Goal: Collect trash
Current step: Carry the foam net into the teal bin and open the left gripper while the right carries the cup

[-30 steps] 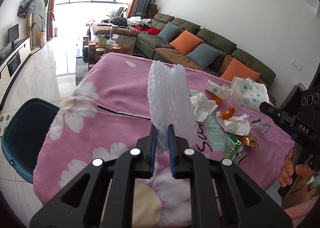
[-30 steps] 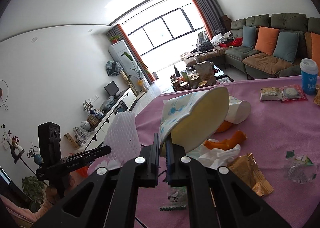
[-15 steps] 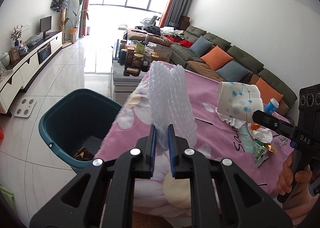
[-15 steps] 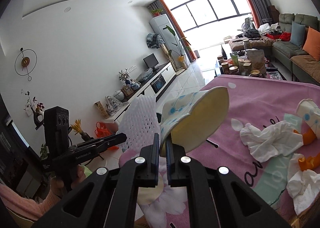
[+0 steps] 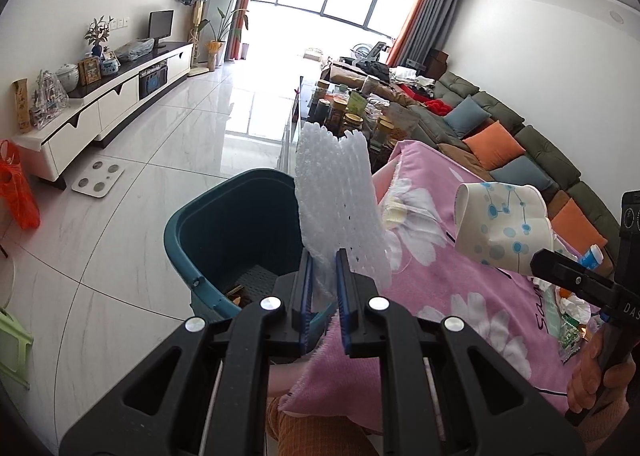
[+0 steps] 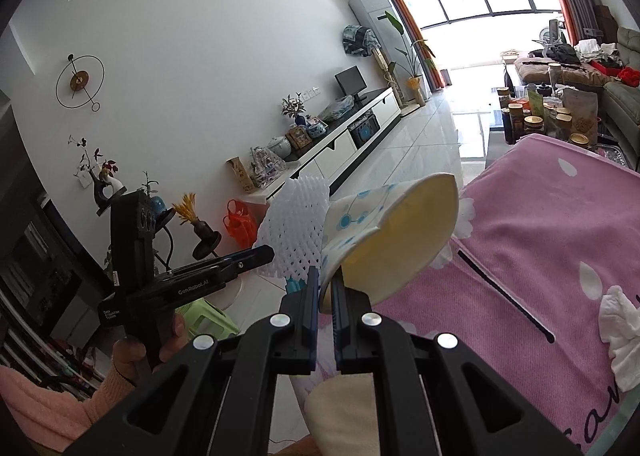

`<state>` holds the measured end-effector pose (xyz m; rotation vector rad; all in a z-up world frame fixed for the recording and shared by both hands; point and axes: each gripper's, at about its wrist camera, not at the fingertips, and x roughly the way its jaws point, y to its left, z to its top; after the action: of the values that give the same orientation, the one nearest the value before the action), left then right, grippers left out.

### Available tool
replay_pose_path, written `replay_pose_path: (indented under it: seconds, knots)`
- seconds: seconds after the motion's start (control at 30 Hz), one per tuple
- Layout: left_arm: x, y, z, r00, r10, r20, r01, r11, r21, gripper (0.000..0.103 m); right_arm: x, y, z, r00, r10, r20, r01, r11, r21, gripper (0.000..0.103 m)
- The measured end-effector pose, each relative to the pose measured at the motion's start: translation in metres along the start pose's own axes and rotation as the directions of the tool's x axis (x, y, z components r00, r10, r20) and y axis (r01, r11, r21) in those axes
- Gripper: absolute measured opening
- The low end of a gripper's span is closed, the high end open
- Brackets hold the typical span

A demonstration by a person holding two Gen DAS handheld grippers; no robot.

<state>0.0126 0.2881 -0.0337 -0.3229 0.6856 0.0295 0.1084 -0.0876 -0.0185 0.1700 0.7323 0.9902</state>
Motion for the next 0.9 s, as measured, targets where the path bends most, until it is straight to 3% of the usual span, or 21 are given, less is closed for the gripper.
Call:
replay_pose_path:
  seconds: [0.37,0.9]
  knots:
    - [0.023,0.027,-0.001,0.996,0.068,-0.051,-0.070,0.997,-0.044,0.012,0.053,0.014,0.010,0.996,0.013,-0.091,-0.014,1.000,-0.015,0.005]
    - [0.060,0.034,-0.003,0.987,0.117,-0.112,-0.122,0.992,-0.038,0.012,0.124,0.029,0.020,0.976,-0.047,-0.210,0.033,0.997,-0.071,0.005]
